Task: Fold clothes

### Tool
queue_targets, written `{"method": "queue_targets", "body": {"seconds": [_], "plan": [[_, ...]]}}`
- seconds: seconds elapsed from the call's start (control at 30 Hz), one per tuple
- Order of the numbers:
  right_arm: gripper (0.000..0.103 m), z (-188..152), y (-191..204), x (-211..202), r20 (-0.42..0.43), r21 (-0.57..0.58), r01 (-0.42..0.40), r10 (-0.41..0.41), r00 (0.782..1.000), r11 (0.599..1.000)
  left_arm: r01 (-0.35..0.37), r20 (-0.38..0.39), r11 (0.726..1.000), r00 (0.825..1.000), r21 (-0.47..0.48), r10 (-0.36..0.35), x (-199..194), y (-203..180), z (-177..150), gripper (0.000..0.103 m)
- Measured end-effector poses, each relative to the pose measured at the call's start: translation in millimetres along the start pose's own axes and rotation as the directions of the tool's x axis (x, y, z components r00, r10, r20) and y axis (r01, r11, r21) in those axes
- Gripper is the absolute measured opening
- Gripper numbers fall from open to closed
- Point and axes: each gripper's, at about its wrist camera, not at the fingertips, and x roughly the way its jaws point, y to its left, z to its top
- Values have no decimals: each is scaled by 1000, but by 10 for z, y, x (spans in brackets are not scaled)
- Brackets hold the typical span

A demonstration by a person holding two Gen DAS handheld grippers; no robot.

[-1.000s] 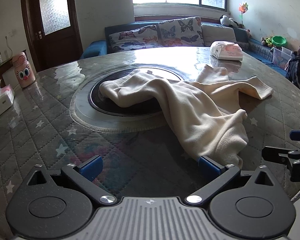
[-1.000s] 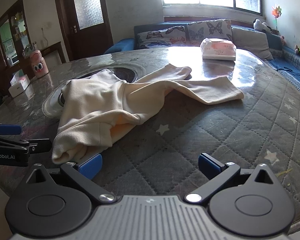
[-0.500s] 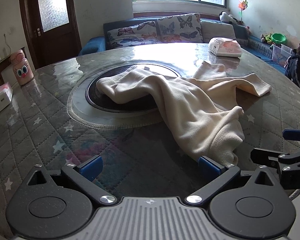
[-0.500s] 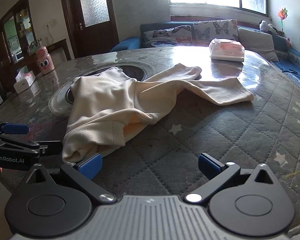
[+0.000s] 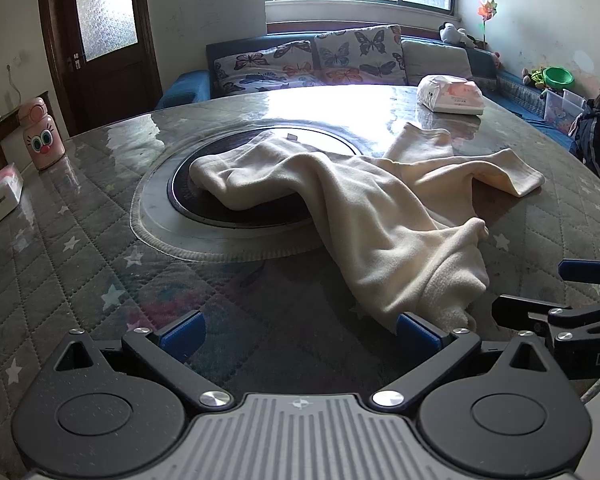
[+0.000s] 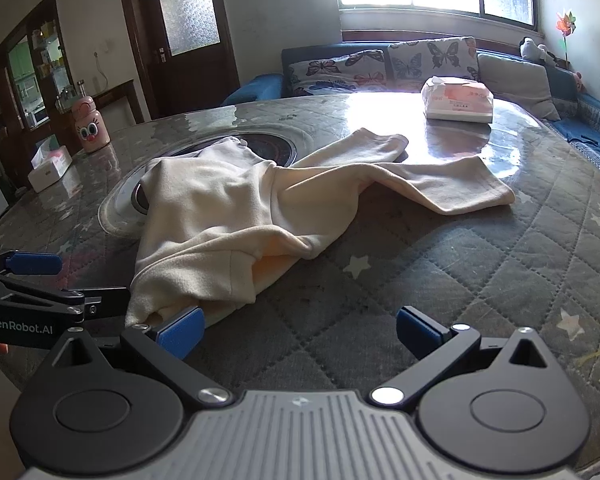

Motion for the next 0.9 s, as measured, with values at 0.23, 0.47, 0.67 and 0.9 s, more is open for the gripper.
{"method": "queue_targets", "body": {"seconds": [0.23,0.47,0.67,0.9], "plan": [[103,77,-37,58,-3,12,-8,8,1000,1000,7,-2,1000,1000,-10,-7,26,22,89,103],[103,188,-127,144,-5,36,-12,12,1000,999,11,5,1000,1000,-17,-11,44,64,234,103],[103,323,-295,236,4,57,10,-10,1000,998,6,12,1000,1000,-24,-5,101,107,400,103],[103,487,-640,371,0,135,54,-54,999,989,18,0,1000,1000,0,-18,246,44,573,103]]}}
